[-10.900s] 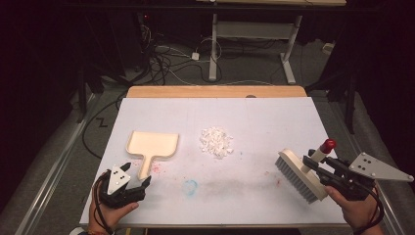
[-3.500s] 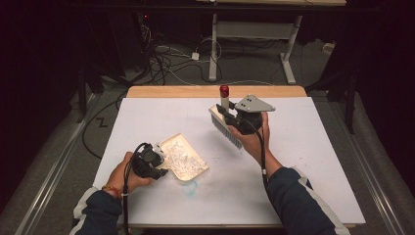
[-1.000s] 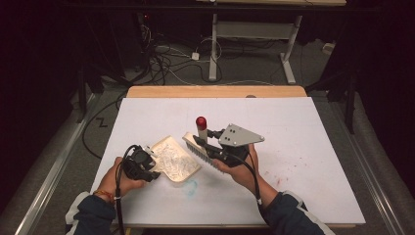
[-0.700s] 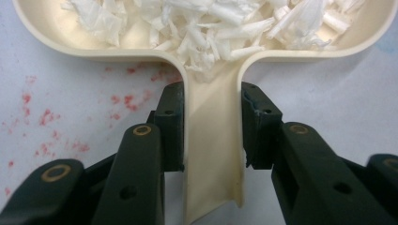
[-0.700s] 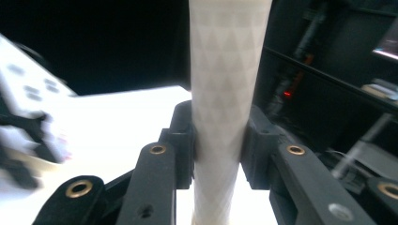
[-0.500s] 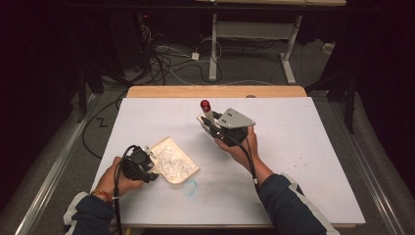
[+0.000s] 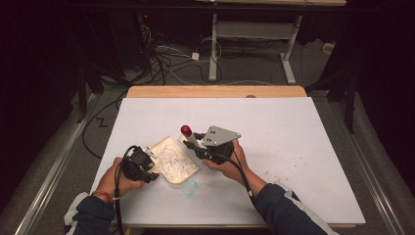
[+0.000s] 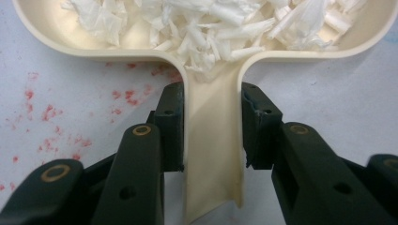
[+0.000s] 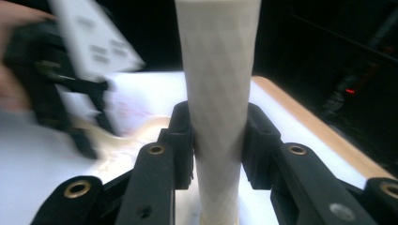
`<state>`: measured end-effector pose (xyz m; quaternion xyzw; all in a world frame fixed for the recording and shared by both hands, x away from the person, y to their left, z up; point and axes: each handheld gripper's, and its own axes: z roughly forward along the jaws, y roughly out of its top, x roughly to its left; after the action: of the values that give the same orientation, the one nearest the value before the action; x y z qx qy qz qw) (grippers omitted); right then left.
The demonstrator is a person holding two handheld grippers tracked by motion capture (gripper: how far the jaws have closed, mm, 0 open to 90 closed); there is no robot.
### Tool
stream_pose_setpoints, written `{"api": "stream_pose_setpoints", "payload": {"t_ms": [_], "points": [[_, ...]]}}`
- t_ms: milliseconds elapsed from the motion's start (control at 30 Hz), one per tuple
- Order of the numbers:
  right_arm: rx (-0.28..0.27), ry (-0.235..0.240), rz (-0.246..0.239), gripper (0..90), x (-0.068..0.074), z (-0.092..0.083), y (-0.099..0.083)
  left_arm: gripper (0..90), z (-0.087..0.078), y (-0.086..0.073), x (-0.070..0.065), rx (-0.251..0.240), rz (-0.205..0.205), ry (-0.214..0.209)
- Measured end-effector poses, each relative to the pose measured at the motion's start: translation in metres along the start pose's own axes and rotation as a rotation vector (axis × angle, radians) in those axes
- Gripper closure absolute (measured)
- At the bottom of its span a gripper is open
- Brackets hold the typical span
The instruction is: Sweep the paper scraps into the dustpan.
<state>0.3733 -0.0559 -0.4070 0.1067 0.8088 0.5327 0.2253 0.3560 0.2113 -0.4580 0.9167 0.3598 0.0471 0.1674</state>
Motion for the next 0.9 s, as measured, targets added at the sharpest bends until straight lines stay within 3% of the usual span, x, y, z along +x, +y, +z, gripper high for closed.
{"api": "stream_pose_setpoints", "payload": {"t_ms": [200,267,433,700,900], "points": [[-0.034,0.07,-0.02,70.4,0.019,-0.013,0.012,63.3,0.0,0.001,0.0,0.003,0.002,0.002],[-0.053,0.079,0.009,70.4,0.018,-0.018,0.015,63.4,0.0,0.0,0.0,0.002,0.0,0.001],[-0.099,0.073,0.016,70.4,0.012,-0.034,0.027,63.3,0.0,0.001,0.0,0.002,0.006,0.004],[-0.061,0.016,0.029,70.4,0.005,-0.036,0.018,63.2,0.0,0.001,-0.001,-0.001,0.005,0.007],[-0.016,0.036,0.058,70.3,0.01,-0.029,0.005,63.2,0.001,0.002,-0.002,-0.005,-0.001,0.009]]}}
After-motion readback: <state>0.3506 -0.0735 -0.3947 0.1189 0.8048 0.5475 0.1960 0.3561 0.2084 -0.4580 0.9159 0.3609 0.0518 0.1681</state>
